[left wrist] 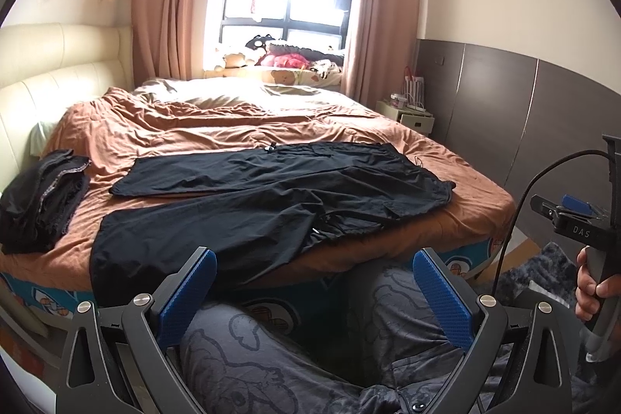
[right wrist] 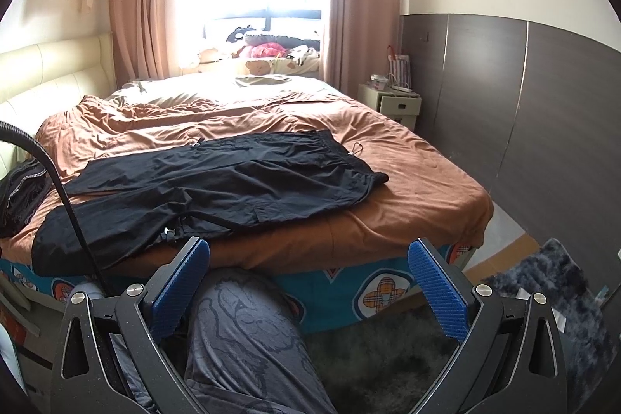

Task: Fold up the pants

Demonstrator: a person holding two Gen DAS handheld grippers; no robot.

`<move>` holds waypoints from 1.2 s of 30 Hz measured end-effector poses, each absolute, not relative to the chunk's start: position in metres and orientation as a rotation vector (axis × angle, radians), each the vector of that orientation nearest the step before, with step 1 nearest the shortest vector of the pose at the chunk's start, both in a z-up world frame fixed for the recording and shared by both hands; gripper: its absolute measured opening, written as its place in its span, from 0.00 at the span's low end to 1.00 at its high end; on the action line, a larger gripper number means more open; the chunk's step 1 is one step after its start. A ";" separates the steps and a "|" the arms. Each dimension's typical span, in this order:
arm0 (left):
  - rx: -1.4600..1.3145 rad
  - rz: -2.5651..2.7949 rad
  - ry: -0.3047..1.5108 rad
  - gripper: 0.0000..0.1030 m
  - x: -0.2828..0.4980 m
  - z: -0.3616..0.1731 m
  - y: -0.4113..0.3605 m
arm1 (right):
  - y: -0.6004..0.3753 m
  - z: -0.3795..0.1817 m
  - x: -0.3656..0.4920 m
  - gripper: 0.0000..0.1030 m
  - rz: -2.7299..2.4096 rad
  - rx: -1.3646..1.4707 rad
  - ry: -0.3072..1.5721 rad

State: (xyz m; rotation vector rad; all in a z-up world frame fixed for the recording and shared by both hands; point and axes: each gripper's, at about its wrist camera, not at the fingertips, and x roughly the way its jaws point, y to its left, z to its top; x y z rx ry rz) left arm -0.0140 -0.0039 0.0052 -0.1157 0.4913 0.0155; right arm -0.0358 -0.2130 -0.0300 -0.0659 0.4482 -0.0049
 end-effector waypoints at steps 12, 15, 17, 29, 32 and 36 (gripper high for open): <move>-0.164 0.072 0.497 0.99 0.000 -0.001 0.013 | -0.225 -0.033 -0.012 1.00 -0.006 -0.033 0.476; -0.192 0.096 0.502 0.99 0.004 -0.006 0.024 | -0.228 -0.035 -0.003 1.00 -0.002 -0.031 0.479; -0.212 0.116 0.510 0.99 0.007 -0.011 0.032 | -0.230 -0.037 0.004 1.00 0.004 -0.023 0.483; -0.354 0.235 0.547 0.98 0.026 -0.046 0.089 | -0.249 -0.052 0.055 1.00 0.053 0.032 0.518; -0.404 0.270 0.559 0.96 0.028 -0.061 0.109 | -0.256 -0.058 0.069 1.00 0.065 0.059 0.537; -0.490 0.322 0.559 0.93 0.024 -0.081 0.136 | -0.259 -0.065 0.085 1.00 0.084 0.069 0.551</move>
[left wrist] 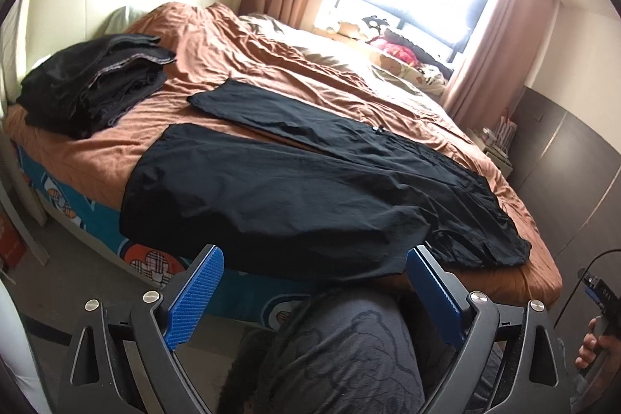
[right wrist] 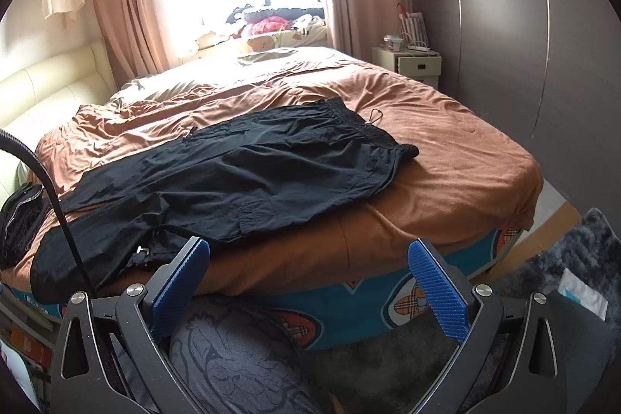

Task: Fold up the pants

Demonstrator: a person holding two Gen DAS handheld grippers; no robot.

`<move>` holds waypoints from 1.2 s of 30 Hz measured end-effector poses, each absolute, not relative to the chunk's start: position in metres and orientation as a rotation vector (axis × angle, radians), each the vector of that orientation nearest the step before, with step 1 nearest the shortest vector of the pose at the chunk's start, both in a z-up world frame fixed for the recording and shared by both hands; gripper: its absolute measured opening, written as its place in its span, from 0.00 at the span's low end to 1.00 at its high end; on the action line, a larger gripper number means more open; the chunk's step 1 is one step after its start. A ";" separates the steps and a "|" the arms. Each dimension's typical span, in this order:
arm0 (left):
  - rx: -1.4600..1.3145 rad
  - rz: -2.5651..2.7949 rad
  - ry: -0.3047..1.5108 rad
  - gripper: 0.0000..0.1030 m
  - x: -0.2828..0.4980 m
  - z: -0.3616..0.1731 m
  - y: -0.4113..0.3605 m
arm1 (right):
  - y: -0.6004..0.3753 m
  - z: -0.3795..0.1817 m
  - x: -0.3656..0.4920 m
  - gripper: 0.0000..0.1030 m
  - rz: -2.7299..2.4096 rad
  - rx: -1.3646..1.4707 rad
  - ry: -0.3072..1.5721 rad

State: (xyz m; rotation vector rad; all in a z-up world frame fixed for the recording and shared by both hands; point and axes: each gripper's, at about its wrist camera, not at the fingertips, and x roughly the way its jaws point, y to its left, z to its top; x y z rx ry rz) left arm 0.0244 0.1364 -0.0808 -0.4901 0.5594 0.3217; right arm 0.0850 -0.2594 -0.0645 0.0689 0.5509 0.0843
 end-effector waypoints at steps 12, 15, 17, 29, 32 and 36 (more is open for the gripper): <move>-0.685 0.383 0.581 0.91 0.033 -0.141 0.190 | -0.266 -0.084 0.136 0.94 0.114 0.115 0.618; -0.717 0.372 0.600 0.92 0.040 -0.158 0.198 | -0.268 -0.089 0.145 0.94 0.119 0.140 0.635; -0.733 0.361 0.614 0.92 0.045 -0.169 0.202 | -0.271 -0.092 0.150 0.94 0.117 0.159 0.647; -0.818 0.278 0.665 0.92 0.077 -0.227 0.229 | -0.263 -0.106 0.173 0.94 0.041 0.153 0.721; -0.826 0.229 0.651 0.92 0.082 -0.236 0.232 | -0.255 -0.105 0.177 0.94 0.031 0.139 0.731; -0.845 0.181 0.627 0.92 0.087 -0.250 0.237 | -0.248 -0.109 0.186 0.94 0.015 0.110 0.745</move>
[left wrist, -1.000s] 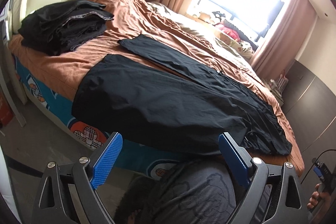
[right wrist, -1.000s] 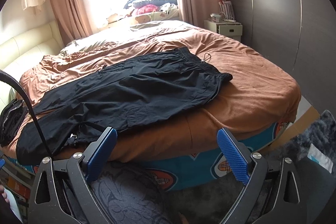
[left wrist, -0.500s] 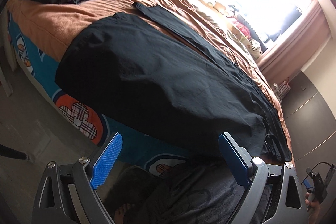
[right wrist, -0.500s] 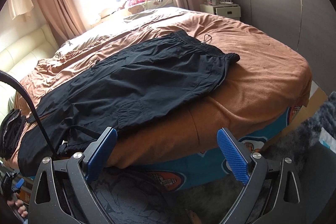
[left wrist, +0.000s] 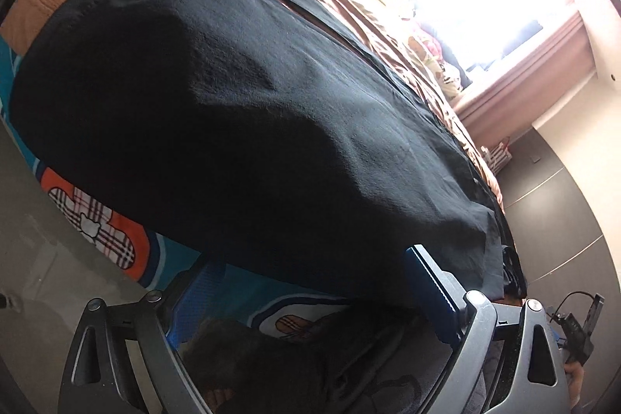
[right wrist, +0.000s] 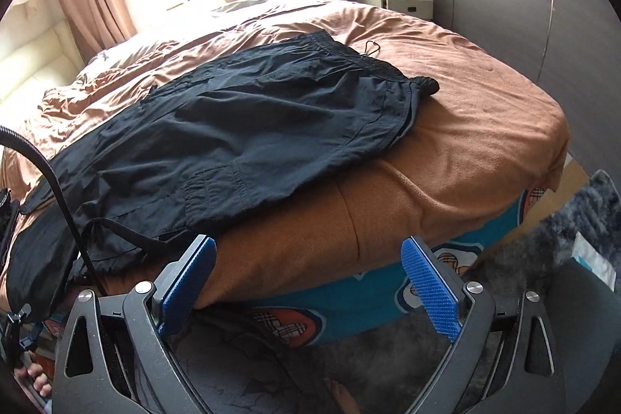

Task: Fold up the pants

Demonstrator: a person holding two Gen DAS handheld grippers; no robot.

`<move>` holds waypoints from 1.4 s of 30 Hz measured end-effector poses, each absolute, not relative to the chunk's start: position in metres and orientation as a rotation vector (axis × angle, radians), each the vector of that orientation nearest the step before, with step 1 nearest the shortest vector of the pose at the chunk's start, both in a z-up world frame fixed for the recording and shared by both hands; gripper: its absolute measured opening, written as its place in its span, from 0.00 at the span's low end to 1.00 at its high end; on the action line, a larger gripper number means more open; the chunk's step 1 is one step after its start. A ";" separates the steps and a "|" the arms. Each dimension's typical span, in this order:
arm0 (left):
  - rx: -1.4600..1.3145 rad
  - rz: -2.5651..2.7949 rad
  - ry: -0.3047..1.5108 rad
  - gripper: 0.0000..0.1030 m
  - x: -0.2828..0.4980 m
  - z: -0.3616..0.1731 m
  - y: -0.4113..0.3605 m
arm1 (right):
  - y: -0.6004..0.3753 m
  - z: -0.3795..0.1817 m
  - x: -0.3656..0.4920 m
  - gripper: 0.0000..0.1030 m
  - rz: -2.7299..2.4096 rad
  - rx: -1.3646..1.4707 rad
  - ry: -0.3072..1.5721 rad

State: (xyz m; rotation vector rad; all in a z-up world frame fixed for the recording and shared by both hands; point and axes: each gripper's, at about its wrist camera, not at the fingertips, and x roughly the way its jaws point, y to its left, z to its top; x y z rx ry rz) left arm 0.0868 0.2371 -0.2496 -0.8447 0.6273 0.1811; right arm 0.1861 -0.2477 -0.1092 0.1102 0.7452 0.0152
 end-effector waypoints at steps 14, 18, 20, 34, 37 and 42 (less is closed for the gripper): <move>-0.840 0.270 0.425 0.92 0.046 -0.219 0.248 | -0.247 -0.119 0.200 0.94 0.007 0.114 0.741; -0.845 0.341 0.382 0.83 0.033 -0.208 0.261 | -0.255 -0.124 0.208 0.94 0.003 0.149 0.733; -0.865 0.379 0.386 0.71 0.030 -0.211 0.270 | -0.260 -0.126 0.213 0.94 0.004 0.170 0.729; -0.989 0.543 0.352 0.44 0.007 -0.233 0.280 | -0.299 -0.146 0.251 0.94 0.010 0.288 0.749; -1.011 0.525 0.355 0.48 0.007 -0.240 0.280 | -0.303 -0.150 0.258 0.94 0.026 0.291 0.751; -1.019 0.527 0.352 0.60 0.013 -0.250 0.284 | -0.314 -0.160 0.272 0.94 0.055 0.347 0.759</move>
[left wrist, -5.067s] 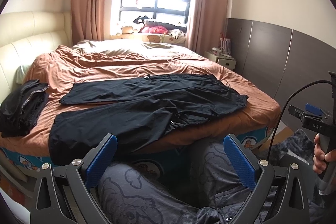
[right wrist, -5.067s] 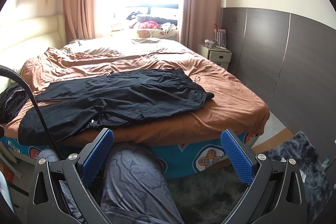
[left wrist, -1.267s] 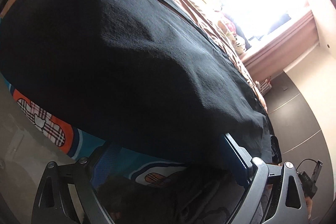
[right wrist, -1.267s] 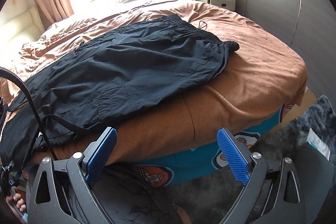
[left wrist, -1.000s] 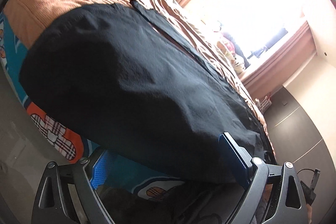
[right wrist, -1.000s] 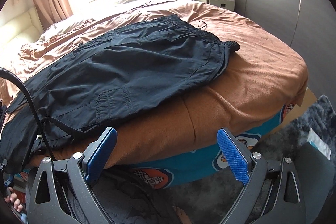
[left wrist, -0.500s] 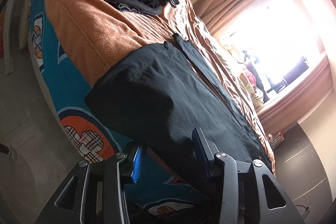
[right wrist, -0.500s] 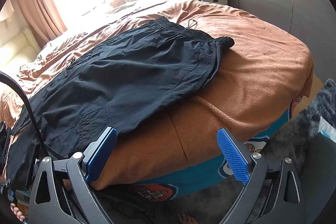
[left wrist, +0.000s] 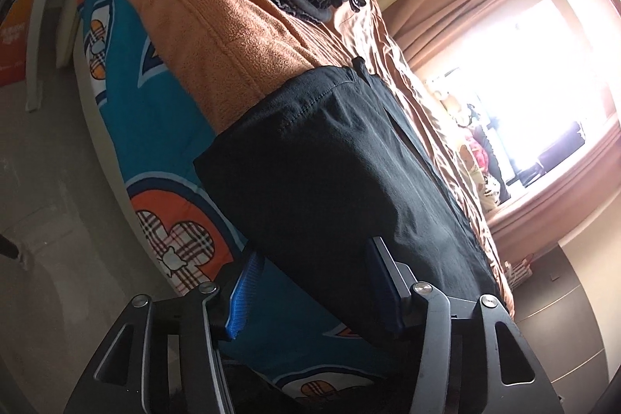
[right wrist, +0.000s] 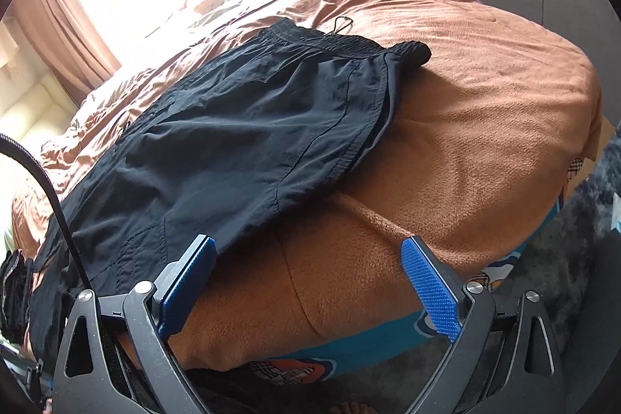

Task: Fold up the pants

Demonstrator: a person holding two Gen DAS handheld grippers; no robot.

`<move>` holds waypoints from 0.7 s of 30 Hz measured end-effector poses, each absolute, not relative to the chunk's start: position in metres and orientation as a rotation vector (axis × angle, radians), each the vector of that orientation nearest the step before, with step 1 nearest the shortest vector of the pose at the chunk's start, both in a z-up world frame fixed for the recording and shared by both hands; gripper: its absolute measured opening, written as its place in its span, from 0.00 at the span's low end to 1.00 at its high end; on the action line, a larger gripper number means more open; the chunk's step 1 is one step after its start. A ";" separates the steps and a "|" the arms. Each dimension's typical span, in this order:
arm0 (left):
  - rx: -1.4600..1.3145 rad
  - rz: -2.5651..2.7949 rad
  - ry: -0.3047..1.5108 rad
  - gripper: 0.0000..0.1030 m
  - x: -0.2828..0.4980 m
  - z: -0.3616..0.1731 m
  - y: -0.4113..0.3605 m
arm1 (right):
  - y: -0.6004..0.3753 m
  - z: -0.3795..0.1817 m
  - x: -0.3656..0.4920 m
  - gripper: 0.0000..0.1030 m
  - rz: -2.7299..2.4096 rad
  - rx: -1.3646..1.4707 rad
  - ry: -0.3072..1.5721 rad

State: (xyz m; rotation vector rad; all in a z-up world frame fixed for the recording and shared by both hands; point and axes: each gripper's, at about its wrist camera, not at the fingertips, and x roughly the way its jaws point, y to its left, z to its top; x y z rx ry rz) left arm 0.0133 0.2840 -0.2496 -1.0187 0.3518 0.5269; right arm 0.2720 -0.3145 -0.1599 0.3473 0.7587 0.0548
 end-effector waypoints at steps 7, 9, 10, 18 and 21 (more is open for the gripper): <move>-1.059 0.521 0.287 0.67 0.010 -0.251 0.290 | -0.327 -0.167 0.285 0.94 0.074 0.422 0.747; -1.044 0.526 0.274 0.64 0.004 -0.243 0.288 | -0.329 -0.166 0.287 0.94 0.082 0.438 0.737; -1.038 0.532 0.277 0.61 0.002 -0.238 0.287 | -0.330 -0.166 0.288 0.94 0.088 0.446 0.730; -1.020 0.595 0.249 0.27 -0.021 -0.211 0.282 | -0.341 -0.167 0.297 0.94 0.132 0.540 0.699; -1.021 0.617 0.256 0.15 -0.025 -0.207 0.281 | -0.346 -0.168 0.300 0.86 0.150 0.558 0.700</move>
